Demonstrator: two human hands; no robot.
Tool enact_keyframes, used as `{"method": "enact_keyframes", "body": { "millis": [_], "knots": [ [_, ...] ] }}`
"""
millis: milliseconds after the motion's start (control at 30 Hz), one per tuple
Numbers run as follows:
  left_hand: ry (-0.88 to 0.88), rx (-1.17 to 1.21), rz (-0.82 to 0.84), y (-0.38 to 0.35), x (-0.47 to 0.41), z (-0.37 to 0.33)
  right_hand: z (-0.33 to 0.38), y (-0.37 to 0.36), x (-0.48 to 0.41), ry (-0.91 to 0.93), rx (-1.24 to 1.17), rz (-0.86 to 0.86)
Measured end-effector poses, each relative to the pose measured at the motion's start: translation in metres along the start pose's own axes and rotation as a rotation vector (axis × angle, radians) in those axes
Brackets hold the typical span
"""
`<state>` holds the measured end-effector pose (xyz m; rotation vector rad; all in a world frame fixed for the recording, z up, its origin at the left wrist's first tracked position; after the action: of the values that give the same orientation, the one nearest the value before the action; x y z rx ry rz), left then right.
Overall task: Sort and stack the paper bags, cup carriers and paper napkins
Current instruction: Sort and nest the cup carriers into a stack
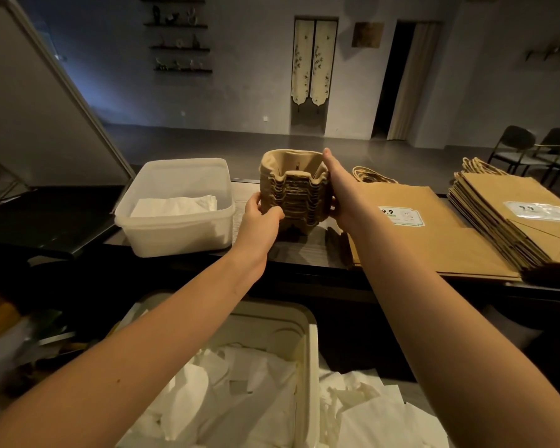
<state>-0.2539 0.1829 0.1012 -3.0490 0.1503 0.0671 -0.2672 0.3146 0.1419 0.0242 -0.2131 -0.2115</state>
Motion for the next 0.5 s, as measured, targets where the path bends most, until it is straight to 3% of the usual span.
{"method": "enact_keyframes", "body": {
  "millis": [500],
  "knots": [
    [-0.026,0.014,0.068,-0.002,0.060,0.000,-0.010,0.022,0.049,0.192,-0.014,-0.190]
  ]
}}
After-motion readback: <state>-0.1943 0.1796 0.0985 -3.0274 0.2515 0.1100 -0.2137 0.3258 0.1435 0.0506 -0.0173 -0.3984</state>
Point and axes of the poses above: each hand's wrist, its own x-axis away from the middle knuckle, its own y-axis out of the back of the hand, z = x × y, the point moved 4 cm from there along -x, towards the middle knuckle, and after that the axes turned 6 degrees about -y, right-handed, at the moved point
